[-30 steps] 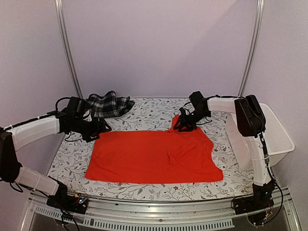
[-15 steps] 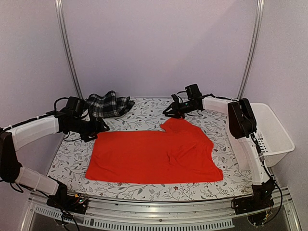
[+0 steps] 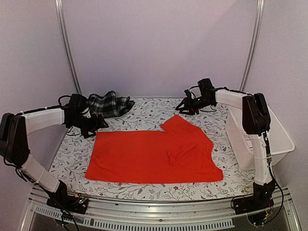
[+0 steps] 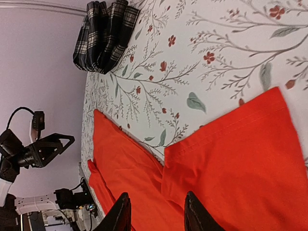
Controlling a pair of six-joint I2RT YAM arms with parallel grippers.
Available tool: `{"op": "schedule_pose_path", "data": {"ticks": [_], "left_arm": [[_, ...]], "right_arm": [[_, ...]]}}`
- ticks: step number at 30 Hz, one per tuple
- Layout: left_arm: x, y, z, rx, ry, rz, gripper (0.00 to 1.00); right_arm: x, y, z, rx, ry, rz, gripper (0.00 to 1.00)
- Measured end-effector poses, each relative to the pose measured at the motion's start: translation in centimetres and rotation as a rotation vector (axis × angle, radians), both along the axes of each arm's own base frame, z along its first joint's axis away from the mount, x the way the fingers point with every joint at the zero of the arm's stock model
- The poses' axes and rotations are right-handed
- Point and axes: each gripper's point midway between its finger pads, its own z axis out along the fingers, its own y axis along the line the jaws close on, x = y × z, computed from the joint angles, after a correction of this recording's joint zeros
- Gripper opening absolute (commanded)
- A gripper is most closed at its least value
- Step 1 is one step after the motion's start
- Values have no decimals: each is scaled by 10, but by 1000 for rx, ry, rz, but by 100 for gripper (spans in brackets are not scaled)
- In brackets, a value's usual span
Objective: Fold and stack the mixed laundry pile
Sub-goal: Move the 1/3-folded T-shirt to the center of the board, then pick up the 1/3-folded T-shirt from the center of the board.
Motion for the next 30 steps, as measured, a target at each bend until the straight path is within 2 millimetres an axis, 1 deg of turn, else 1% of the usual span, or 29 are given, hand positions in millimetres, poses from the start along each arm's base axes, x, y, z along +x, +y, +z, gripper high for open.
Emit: {"op": "schedule_pose_path", "data": {"ticks": [2,3,5,6,8,11,13,16,20,23,25,28,30], "left_arm": [[12,5,-5,13,7,-2,87],[18,7,-6,20,8,-4,86],[29,10,-9,36,6,-13,87],[34,11,-9,45,3,-20,86],[43,12,-8,68,-3,-34,86],[59,14,-6,110,-15,-54,85],[67,16,-6,131,-17,-61,85],[75,17,-8,149,-16,-69,84],[78,18,-12,157,-5,-75,84],[79,18,-14,157,-2,-78,84],[79,18,-16,157,3,-79,83],[79,18,-20,159,12,-78,83],[79,19,-22,167,14,-76,83]], "right_arm": [[13,-30,13,-87,-74,-55,37],[16,-42,17,-129,-102,-73,37],[22,-69,20,-229,-149,-103,37],[24,-81,18,-277,-163,-114,37],[21,-97,5,-359,-166,-118,37],[7,-107,-18,-461,-135,-86,36],[1,-109,-26,-505,-124,-62,36],[0,-109,-38,-557,-132,-28,37],[-6,-109,-61,-616,-114,10,37],[-9,-108,-73,-655,-107,35,37],[-9,-103,-78,-677,-113,48,37],[-4,-92,-78,-703,-152,66,37],[-5,-86,-80,-730,-173,78,34]]}}
